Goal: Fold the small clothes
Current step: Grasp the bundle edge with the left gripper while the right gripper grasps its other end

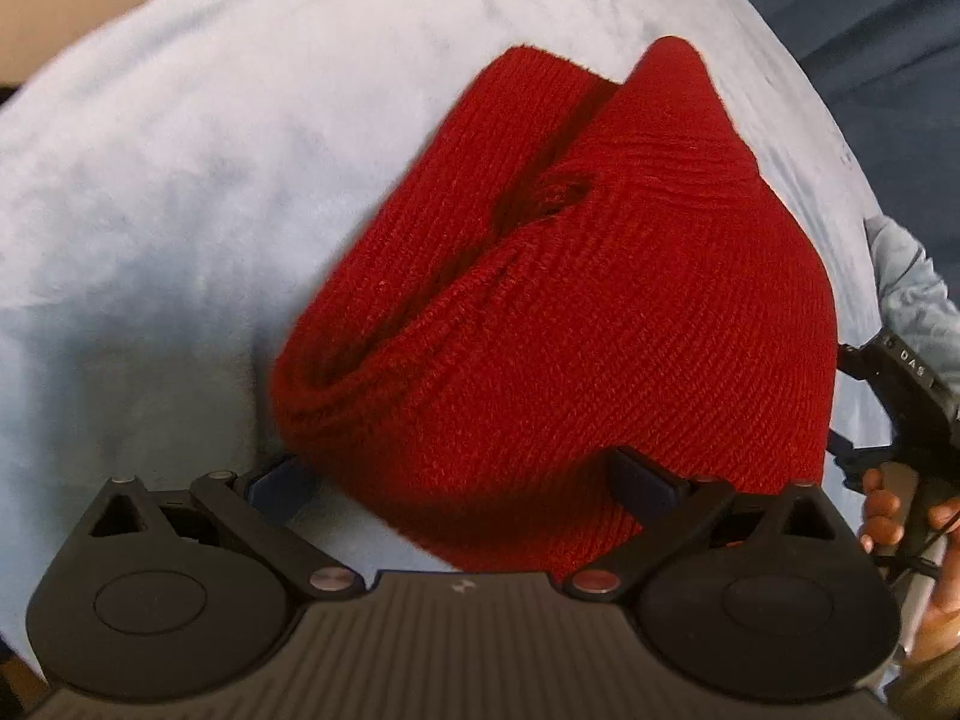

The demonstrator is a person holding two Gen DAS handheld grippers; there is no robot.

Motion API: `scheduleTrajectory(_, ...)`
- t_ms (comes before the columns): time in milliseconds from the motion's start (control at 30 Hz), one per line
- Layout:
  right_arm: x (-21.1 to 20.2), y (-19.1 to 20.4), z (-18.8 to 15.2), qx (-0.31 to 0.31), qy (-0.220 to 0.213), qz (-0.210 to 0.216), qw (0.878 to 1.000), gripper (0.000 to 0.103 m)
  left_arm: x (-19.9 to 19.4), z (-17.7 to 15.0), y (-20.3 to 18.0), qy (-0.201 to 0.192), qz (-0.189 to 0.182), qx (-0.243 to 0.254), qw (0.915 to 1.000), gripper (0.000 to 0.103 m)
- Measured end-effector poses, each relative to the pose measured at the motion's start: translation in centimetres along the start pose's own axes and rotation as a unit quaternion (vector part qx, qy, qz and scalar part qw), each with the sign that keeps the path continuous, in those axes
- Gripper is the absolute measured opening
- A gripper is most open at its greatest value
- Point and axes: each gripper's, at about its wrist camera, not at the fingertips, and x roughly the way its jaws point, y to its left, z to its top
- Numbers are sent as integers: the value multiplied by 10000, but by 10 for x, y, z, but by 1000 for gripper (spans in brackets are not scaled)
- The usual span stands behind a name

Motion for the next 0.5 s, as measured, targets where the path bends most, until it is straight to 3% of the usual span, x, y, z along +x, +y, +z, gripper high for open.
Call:
scheduleTrajectory(167,26,-7,18,-92,291,27,9995,101,1,6,1,51,-14,-123,9999,103)
scheduleTrajectory(267,35,-9,24,59,399,89,9991,102,0,6,3,73,-70,-211,9997,103)
scheduleTrajectory(300,35,-7,25,4,419,138,9990,95,-1,7,4,48,-82,-271,9996,98)
scheduleTrajectory(333,33,-4,25,-156,399,253,9988,60,-5,7,6,-66,-50,-348,9994,94)
scheduleTrajectory(367,31,-2,25,-280,388,448,9978,8,-10,8,4,-168,30,-324,9993,83)
scheduleTrajectory(400,29,-1,24,-288,458,786,9954,10,-14,9,2,-222,120,-276,9993,73)
scheduleTrajectory(500,17,5,14,-758,172,624,9950,7,-26,12,-11,-354,292,34,9989,55)
